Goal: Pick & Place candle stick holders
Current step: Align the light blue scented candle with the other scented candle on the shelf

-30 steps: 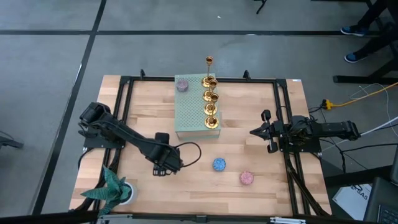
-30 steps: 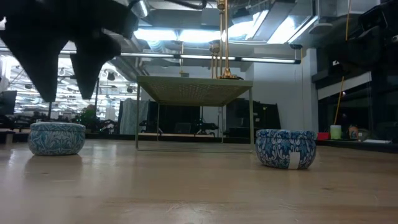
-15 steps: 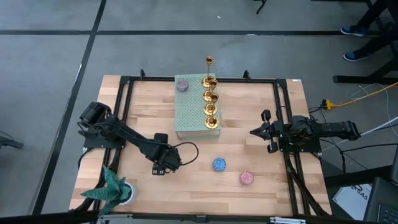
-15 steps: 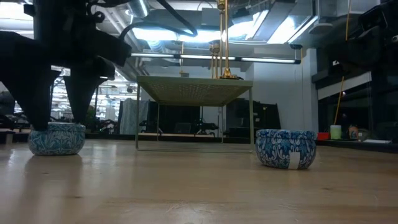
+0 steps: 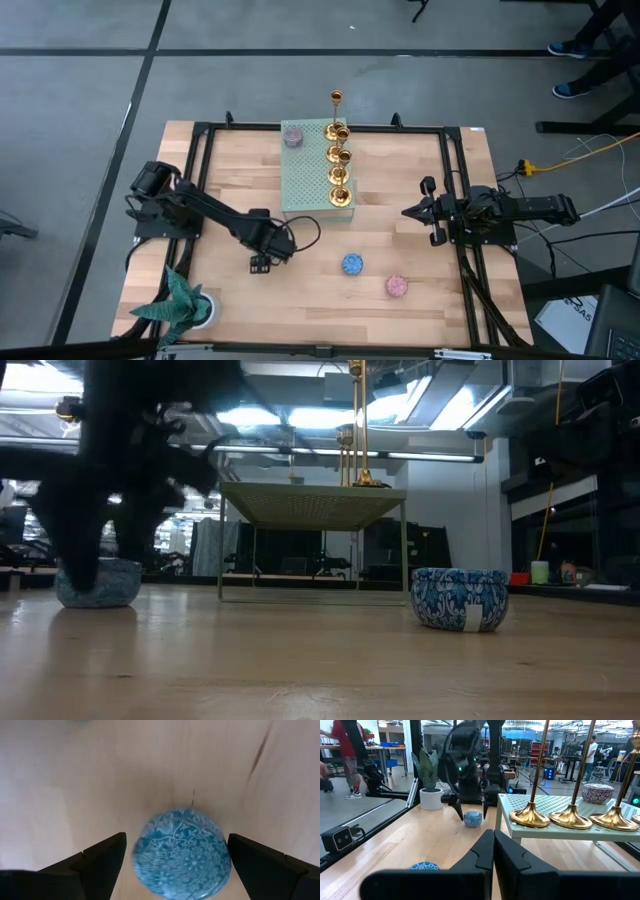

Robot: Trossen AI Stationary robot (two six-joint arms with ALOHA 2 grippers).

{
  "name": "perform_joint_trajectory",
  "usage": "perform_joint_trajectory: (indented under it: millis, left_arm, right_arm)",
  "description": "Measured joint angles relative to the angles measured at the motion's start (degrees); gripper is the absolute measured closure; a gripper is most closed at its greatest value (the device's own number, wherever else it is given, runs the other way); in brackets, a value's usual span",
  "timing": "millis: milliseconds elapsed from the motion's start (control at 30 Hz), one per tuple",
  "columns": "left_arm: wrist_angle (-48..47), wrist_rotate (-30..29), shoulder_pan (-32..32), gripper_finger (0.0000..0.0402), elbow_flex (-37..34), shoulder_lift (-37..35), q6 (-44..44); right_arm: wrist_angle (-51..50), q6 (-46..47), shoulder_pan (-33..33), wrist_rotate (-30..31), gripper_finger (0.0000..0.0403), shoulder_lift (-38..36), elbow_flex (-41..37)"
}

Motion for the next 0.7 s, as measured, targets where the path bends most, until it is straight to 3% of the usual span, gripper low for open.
perform_joint_trajectory:
  millis: [367,700]
  left_arm:
    - [3.1,1.0,-0.7,0.0058,-4.1,0.0,-3.7]
    - [3.2,2.0,-0.7,0.0104,-4.1,0.0,-4.6]
  right_arm:
    - [0.0,0.0,0.0,0.0,0.0389,0.0,0.0]
    - [0.0,0.0,0.0,0.0,0.0389,0.0,0.0]
